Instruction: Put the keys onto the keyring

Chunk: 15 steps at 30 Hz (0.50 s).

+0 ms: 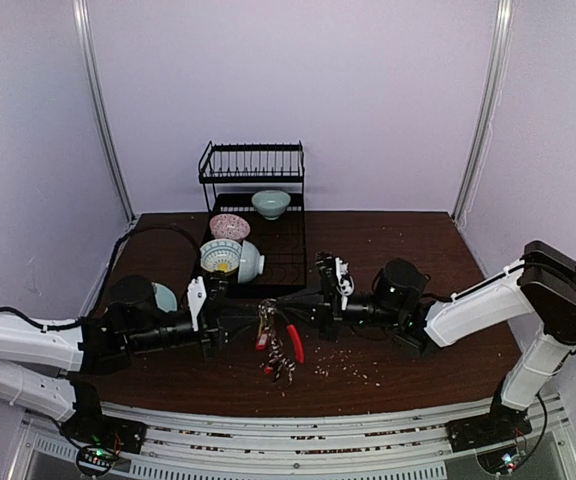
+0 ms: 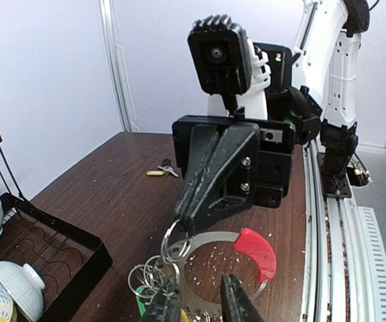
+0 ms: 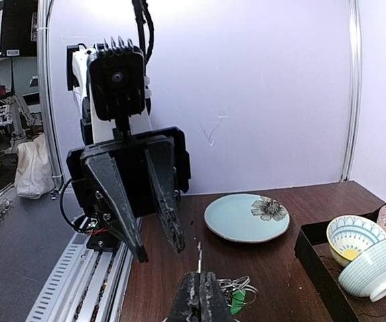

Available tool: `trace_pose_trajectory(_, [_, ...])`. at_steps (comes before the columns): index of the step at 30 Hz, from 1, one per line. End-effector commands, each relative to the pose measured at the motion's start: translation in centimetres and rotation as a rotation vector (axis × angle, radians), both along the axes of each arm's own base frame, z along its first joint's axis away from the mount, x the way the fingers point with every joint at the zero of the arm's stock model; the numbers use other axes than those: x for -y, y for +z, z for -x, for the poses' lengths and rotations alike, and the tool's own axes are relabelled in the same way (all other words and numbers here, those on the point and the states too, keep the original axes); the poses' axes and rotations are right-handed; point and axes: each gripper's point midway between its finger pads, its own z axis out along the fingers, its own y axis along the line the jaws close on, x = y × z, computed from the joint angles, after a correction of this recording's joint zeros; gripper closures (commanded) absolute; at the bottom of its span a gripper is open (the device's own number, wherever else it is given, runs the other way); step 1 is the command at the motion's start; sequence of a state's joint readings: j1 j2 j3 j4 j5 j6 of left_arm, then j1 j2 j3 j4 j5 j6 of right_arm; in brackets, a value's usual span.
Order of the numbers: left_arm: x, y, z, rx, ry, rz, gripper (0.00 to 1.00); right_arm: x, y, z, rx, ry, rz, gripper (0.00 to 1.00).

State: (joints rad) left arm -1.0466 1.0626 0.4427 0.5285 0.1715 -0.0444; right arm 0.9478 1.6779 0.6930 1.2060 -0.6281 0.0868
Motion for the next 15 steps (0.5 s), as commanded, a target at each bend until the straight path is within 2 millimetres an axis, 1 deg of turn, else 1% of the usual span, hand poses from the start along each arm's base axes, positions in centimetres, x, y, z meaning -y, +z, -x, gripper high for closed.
trace_pose_trajectory(1, [1.0,3.9,-0.5,0.019,-0.012,0.103,0.79,0.3,3.8,1.3,0.056,-0.013,-0.098,1.0])
trace_pose_trajectory(4, [1.1,4.7,-0.4,0.032,-0.019,0.127,0.81,0.1,4.3,2.0,0.075,-0.006,-0.096,1.0])
trace_pose_trajectory(6, [1.1,5.2,0.1,0.039,-0.043,0.144,0.82,0.0,4.4,2.3,0.089,-0.006,-0.088,1.0])
trace_pose_trajectory(8, [1.2,5.1,0.2,0.034,-0.05,0.141,0.84,0.0,4.5,2.6,0.101,-0.003,-0.085,1.0])
trace_pose_trajectory(15, [1.6,4.3,0.5,0.024,-0.081,0.107,0.96,-0.1,4.8,3.2,0.122,0.004,-0.081,1.0])
